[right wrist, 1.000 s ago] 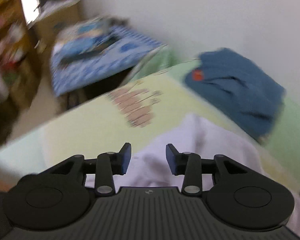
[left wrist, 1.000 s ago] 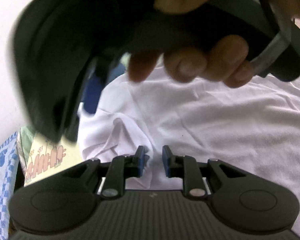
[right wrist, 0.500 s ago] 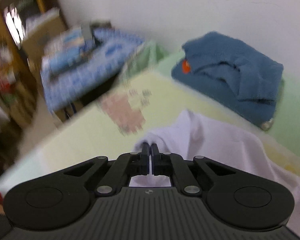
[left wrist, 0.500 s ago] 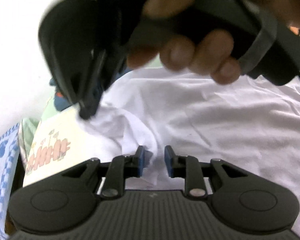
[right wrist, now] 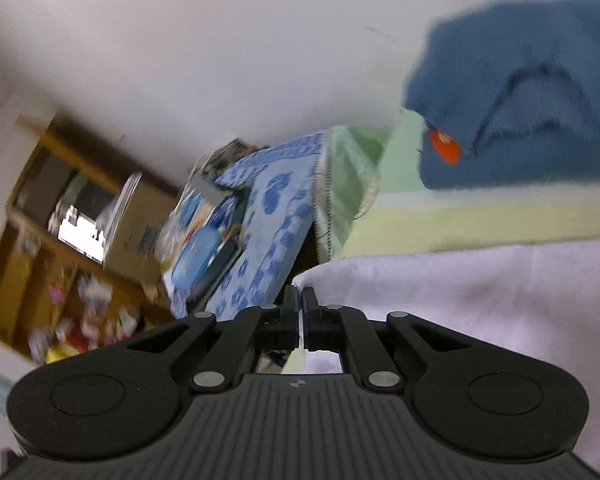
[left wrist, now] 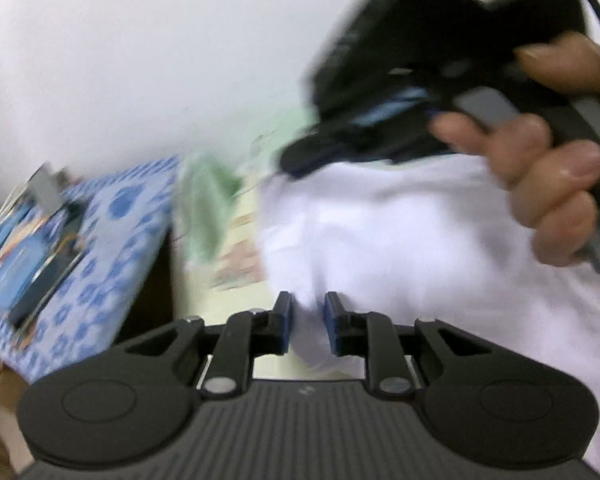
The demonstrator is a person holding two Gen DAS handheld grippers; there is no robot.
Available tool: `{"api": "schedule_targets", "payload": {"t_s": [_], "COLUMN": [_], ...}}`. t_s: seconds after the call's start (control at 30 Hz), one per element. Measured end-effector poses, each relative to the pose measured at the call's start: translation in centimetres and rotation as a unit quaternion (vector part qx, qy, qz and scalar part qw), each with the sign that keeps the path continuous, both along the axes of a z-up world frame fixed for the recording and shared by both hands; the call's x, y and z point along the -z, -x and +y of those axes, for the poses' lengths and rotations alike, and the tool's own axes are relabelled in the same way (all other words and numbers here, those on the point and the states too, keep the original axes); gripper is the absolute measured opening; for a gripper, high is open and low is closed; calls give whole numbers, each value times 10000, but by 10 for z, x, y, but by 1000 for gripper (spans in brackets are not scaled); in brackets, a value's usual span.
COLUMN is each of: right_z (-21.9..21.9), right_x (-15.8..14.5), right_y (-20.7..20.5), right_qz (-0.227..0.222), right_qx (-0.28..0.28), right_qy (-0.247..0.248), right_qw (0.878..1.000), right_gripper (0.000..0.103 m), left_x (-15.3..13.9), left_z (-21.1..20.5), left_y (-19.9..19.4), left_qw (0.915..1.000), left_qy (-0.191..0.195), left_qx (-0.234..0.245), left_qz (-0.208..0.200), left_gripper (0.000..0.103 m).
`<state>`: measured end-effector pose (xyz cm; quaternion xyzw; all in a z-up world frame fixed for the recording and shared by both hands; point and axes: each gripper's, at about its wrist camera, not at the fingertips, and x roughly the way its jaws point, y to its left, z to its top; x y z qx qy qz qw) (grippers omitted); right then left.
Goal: Fold clothes
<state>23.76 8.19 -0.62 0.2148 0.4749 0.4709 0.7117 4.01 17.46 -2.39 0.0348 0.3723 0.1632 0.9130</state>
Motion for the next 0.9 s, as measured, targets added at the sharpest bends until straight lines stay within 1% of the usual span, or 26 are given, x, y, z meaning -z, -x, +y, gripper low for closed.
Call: {"api": "schedule_targets", "payload": {"t_s": [0.13, 0.17, 0.2, 0.27, 0.33, 0.4, 0.47, 0.57, 0.63, 0.67, 0.7, 0.77, 0.83, 0.9], "right_z": [22, 15, 7, -8, -24, -39, -55, -68, -71, -70, -68, -70, -81, -104], "right_x": [21, 19, 17, 13, 8, 4, 0, 6, 12, 17, 23, 22, 13, 3], "right_y": [-17, -17, -17, -16, -15, -15, -14, -8, -5, -4, -2, 1, 14, 38], "right_qz": [397, 358, 312, 221, 130, 39, -52, -221, -303, -323, -344, -416, -689, -1078], "right_qx": [163, 192, 223, 285, 346, 408, 469, 539, 652, 722, 791, 948, 969, 1096], "right_qy": [80, 85, 90, 99, 108, 117, 126, 698, 1019, 1055, 1087, 1055, 858, 788], "right_qw": [9990, 9991, 9992, 9993, 9993, 9991, 9988, 9959, 9922, 9913, 9903, 9890, 9892, 9850], "right_gripper": [3, 5, 9, 13, 26, 26, 26, 24, 24, 24, 21, 22, 22, 22], "left_x": [3, 3, 2, 0, -3, -10, -12, -5, 1, 4, 8, 13, 12, 12], "left_z": [32, 35, 38, 38, 37, 31, 23, 8, -2, -7, -10, -10, -9, -8], "left_y": [6, 8, 10, 15, 21, 27, 22, 8, -2, -7, -12, -15, -16, -16], "left_qw": [9983, 9979, 9975, 9977, 9976, 9966, 9959, 9964, 9965, 9964, 9968, 9976, 9983, 9988], "left_qy": [327, 386, 445, 434, 491, 724, 845, 835, 821, 814, 758, 624, 496, 367], "left_qx": [-472, -509, -537, -530, -476, -312, -133, 43, 157, 213, 167, 92, 54, 34], "left_qz": [79, 74, 67, 19, -74, -218, -301, -141, -23, 37, 176, 270, 312, 333], "left_gripper": [21, 21, 22, 27, 29, 30, 33, 34, 37, 37, 37, 41, 49, 51]}}
